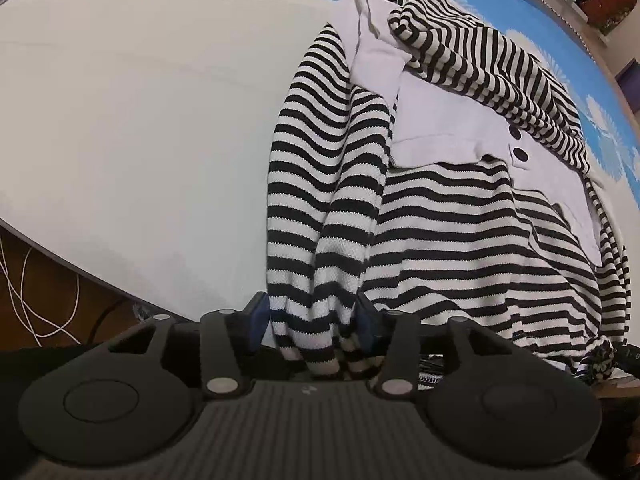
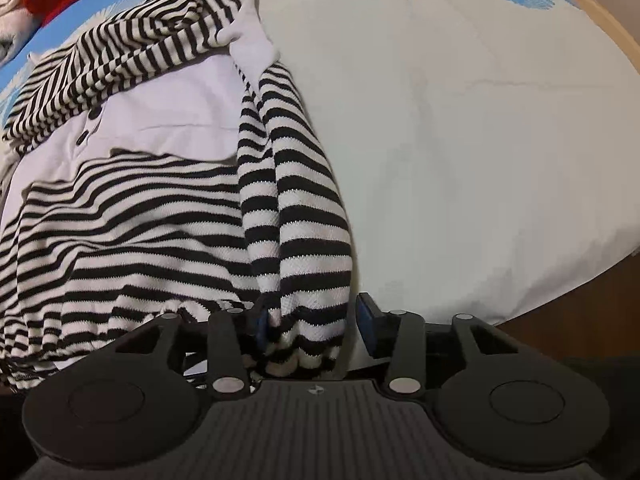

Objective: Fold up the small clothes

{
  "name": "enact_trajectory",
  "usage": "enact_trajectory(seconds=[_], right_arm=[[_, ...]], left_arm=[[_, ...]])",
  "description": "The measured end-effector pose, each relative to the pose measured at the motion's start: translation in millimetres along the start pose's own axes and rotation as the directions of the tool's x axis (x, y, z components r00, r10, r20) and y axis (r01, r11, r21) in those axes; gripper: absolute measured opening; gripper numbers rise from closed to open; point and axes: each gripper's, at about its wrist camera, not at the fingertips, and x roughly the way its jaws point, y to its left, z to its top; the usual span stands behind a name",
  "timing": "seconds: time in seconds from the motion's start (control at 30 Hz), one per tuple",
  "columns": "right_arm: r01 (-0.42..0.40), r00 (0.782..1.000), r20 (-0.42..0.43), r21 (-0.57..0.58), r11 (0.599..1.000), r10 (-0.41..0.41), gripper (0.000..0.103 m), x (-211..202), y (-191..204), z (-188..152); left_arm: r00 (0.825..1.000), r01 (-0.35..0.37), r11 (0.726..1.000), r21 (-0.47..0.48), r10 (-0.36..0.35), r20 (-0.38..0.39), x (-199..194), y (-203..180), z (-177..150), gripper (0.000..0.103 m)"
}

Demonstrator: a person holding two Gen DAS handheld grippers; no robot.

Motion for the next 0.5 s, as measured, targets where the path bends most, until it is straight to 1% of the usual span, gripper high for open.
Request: enact_trajectory(seconds=[0.23,0.27,0.3,0.33,0.4,0.43,0.47,0.5], right_arm=[[0.003,1.0,0.002,-0.026,1.0,-0.003,0.044,-0.1,1.1,-2.6],[0.002,1.0,0.003,-0.028,1.0,-0.002,0.042,-0.3,1.2,-2.9],[-0.006,1.0,0.005,-0.028,1.0,0.006,0.035,-0.8,1.0,-3.0],[-0.02,1.0,0.007,-0.029,0.999,0.021,0.031,-1.7,1.0,-3.3],[-0.033,0.999,0.017,-0.041,0.999,0.034,0.018,-3.7,2.0,-3.5],[-0.038,0.999,0.025,-0.045,0.998,0.039,0.017,-5.0,2.7,-3.6],[-0.046,0.998,0.034,-0.044,0.998,0.047,0.014,-6.6,2.7,-3.5],[-0.053,0.998,0.043,-0.041,0.998,0.055,0.012,-8.2,2.2,-3.2]], left_arm=[[1.0,-0.017,0.999,0.032,0.017,-0.006,4.2,-5.2,0.5,0.05],[1.0,-0.018,0.999,0.035,0.019,-0.006,4.6,-5.7,0.6,0.05],[1.0,-0.018,0.999,0.036,0.019,-0.006,5.3,-6.1,0.6,0.05],[1.0,-0.018,0.999,0.037,0.018,-0.006,5.9,-6.5,0.8,0.049],[1.0,-0.012,0.999,0.04,0.012,-0.003,5.9,-7.2,0.4,0.041],[1.0,0.0,0.999,0.044,0.0,-0.002,5.7,-7.6,0.3,0.029],[1.0,0.012,0.999,0.049,-0.012,0.002,5.1,-8.6,0.2,0.02],[1.0,0.017,0.998,0.057,-0.018,0.008,4.3,-10.1,-0.2,0.016]])
